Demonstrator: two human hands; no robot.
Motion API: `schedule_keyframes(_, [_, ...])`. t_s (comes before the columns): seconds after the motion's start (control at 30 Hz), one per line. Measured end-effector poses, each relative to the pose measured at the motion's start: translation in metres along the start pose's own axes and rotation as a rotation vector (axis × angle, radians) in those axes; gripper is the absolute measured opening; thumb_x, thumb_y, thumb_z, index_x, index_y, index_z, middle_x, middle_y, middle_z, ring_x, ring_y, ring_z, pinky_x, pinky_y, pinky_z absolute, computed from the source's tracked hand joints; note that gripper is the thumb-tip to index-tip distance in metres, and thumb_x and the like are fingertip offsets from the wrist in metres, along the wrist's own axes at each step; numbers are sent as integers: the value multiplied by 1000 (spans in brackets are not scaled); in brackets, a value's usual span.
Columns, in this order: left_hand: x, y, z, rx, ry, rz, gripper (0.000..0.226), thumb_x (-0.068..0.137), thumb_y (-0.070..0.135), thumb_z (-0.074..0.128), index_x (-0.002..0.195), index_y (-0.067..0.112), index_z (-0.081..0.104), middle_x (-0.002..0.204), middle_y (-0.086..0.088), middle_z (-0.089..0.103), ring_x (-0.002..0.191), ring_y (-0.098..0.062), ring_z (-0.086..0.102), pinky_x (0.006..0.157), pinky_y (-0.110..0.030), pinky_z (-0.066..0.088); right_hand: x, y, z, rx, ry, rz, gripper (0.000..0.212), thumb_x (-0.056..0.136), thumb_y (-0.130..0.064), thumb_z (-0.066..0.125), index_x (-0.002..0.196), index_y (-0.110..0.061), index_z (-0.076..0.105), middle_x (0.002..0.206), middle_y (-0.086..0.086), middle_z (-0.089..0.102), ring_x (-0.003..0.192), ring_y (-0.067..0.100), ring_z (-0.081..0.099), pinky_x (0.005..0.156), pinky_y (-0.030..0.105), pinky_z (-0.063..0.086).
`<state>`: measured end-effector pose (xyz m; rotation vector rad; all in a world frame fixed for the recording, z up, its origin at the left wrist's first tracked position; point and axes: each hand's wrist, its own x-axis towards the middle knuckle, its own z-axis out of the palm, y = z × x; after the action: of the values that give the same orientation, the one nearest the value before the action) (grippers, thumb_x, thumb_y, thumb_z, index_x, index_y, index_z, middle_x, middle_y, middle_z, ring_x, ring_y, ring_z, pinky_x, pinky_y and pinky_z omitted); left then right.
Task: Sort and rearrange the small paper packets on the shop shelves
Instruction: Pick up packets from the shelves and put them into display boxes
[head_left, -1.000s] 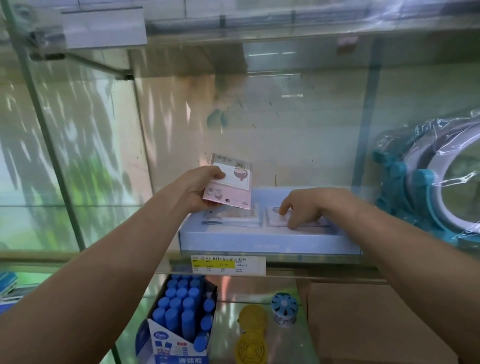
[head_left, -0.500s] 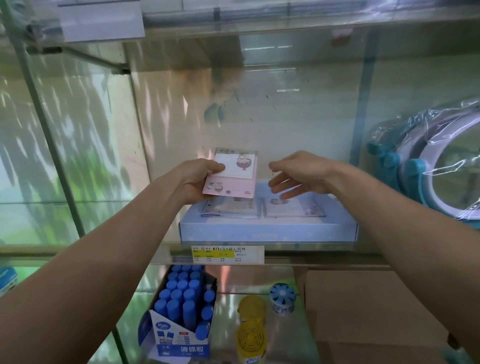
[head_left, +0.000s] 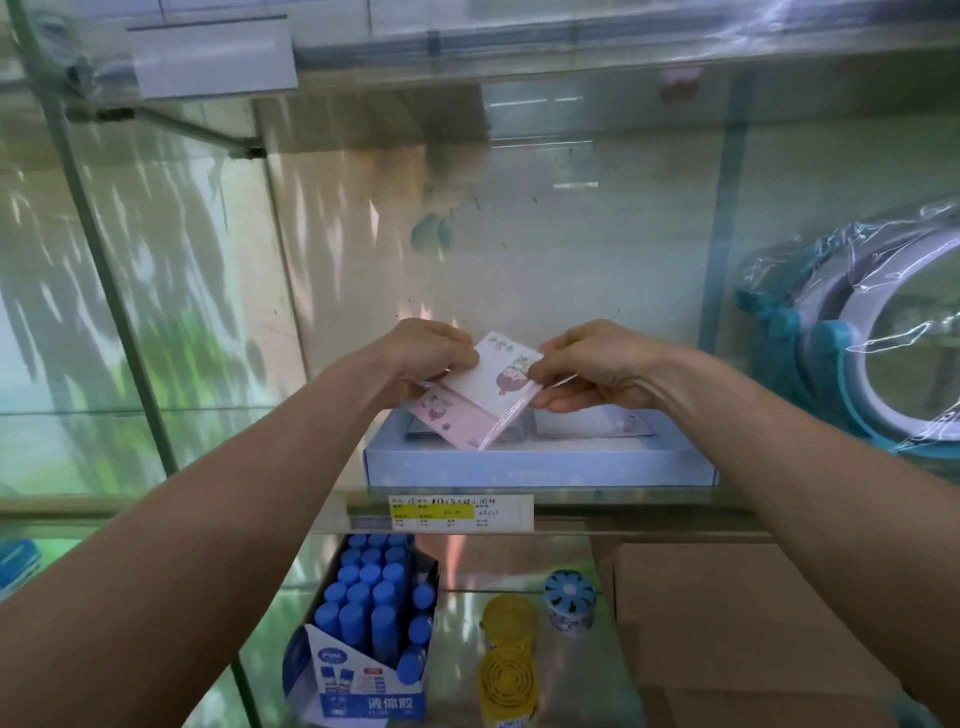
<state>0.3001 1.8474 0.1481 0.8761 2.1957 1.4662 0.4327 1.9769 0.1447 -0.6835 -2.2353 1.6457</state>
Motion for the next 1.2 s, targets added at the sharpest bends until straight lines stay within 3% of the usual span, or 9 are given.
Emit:
schedule_keyframes(0.17, [-10,-1,1,389,-117,23,30,85,20,68,114,18,64,97,1,62,90,-16,58,85,-34,46,-9,6,19,-339,-161,72,15,83,-11,70,97,-6,64,76,9,68,55,13,64,51,19,53])
schedule_keyframes(0.37, [-21,3,8,624,-204,71,49,84,25,70,130,13,57,131,1,55,117,-17,51,98,-27,40,-11,5,24,-713,-162,85,29,78,-34,71,66,-15,52,60,2,47,55,17,42,56,24,38])
schedule_keyframes(0.47, [-25,4,11,791,-263,29,49,83,30,71,128,16,58,127,3,54,114,-18,53,95,-28,44,-11,5,25,-844,-137,67,31,84,-36,64,64,-14,54,60,2,50,55,19,46,55,23,42])
schedule_keyframes(0.63, [-25,-5,10,960,-371,-81,39,85,44,66,119,25,62,121,3,58,107,-19,60,92,-32,52,-15,-2,11,-683,-133,7,19,90,-20,62,101,-8,71,88,4,72,73,11,65,64,21,53])
schedule_keyframes(0.77, [-26,0,10,1026,-385,-117,56,79,55,67,125,24,59,125,2,56,110,-18,58,95,-32,51,-18,3,21,-720,-279,20,16,89,-18,62,95,-17,76,86,-10,72,78,3,65,71,19,52])
schedule_keyframes(0.87, [-22,1,10,1071,-368,-167,55,77,52,71,119,18,62,118,-2,61,104,-20,62,91,-32,53,-17,1,15,-696,-270,17,19,91,-16,60,103,-12,73,99,-3,72,88,7,65,77,21,53])
schedule_keyframes(1.0, [-18,1,9,1104,-360,-203,54,72,48,76,110,11,67,112,-8,68,97,-23,67,88,-36,55,-13,9,-12,-835,-22,-16,29,95,-14,52,119,-6,64,118,6,64,91,18,61,79,25,52])
schedule_keyframes(1.1, [-15,6,16,1102,-299,-128,47,77,38,75,108,4,63,113,-9,62,95,-26,64,85,-37,57,-9,25,-18,-1012,29,10,34,92,-11,45,117,-3,65,123,12,63,108,27,60,100,39,46])
schedule_keyframes(1.2, [-15,11,28,1139,-225,-6,21,91,26,58,96,11,44,95,-5,45,64,-16,47,66,-23,50,-7,33,-17,-1056,29,22,34,91,-11,43,114,-7,67,123,9,64,112,25,59,103,41,44])
